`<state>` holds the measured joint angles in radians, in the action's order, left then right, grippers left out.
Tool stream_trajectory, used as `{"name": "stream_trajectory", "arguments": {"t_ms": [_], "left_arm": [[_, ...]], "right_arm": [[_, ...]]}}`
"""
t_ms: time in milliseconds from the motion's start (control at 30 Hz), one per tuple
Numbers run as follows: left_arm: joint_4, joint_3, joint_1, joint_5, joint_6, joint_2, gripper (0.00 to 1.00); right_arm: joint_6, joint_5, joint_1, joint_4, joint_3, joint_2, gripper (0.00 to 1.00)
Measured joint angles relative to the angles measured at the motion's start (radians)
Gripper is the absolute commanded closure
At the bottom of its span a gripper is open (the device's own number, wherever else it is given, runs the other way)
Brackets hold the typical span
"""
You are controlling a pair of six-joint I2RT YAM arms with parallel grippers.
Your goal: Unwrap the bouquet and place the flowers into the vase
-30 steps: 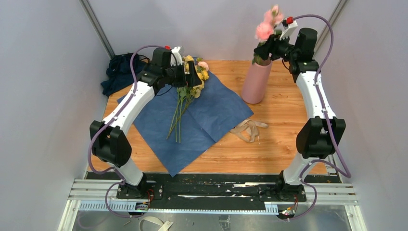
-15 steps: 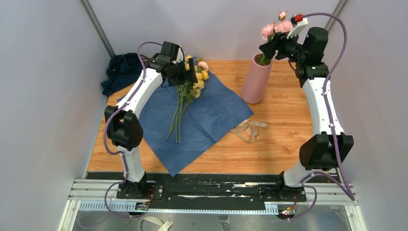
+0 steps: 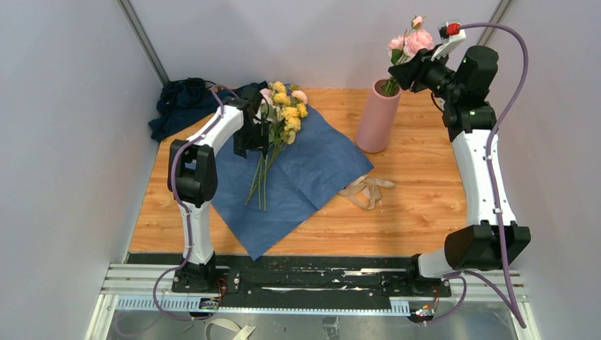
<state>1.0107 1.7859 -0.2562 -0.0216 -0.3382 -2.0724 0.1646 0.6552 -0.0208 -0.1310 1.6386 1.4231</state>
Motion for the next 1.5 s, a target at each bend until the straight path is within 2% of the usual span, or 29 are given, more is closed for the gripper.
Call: {"name": "stream_trajectory", "arguments": {"t_ms": [200, 333, 500, 1033, 1200, 1300, 1367, 1400, 1433, 1500], "left_arm": [[-0.005, -0.133, -0.002, -0.063, 0.033, 0.039, 0.29], [-0.013, -0.190, -0.002, -0.092, 0.045, 0.060, 0.38], [-0.028, -0.245, -0.002, -0.095, 0.053, 0.063, 0.41], [-0.053, -0.255, -0.004, -0.057, 0.054, 0.061, 0.41], [-0.061, -0.254, -0.021, -0.060, 0.054, 0.037, 0.45], [-0.065, -0.254, -0.032, -0.077, 0.051, 0.005, 0.63], [-0.065, -0.247, -0.038, -0.087, 0.049, -0.006, 0.82], [-0.064, -0.247, -0.039, -0.097, 0.049, -0.008, 0.95], [-0.063, -0.247, -0.040, -0.106, 0.047, -0.008, 1.00], [-0.061, -0.247, -0.040, -0.121, 0.048, -0.009, 1.00]], "right_arm": [[0.024, 0.007, 0.053, 0.002, -0.081, 0.000, 0.62], [0.040, 0.014, 0.080, 0.002, -0.110, 0.006, 0.63], [0.050, 0.018, 0.084, 0.009, -0.110, 0.015, 0.63], [0.056, 0.026, 0.084, 0.022, -0.110, 0.054, 0.63], [0.058, 0.027, 0.084, 0.029, -0.110, 0.057, 0.64], [0.058, 0.029, 0.084, 0.034, -0.110, 0.058, 0.64], [0.059, 0.032, 0.085, 0.034, -0.110, 0.059, 0.64], [0.059, 0.033, 0.085, 0.034, -0.110, 0.060, 0.64], [0.059, 0.033, 0.085, 0.034, -0.110, 0.060, 0.64], [0.059, 0.034, 0.085, 0.034, -0.110, 0.061, 0.64]]}}
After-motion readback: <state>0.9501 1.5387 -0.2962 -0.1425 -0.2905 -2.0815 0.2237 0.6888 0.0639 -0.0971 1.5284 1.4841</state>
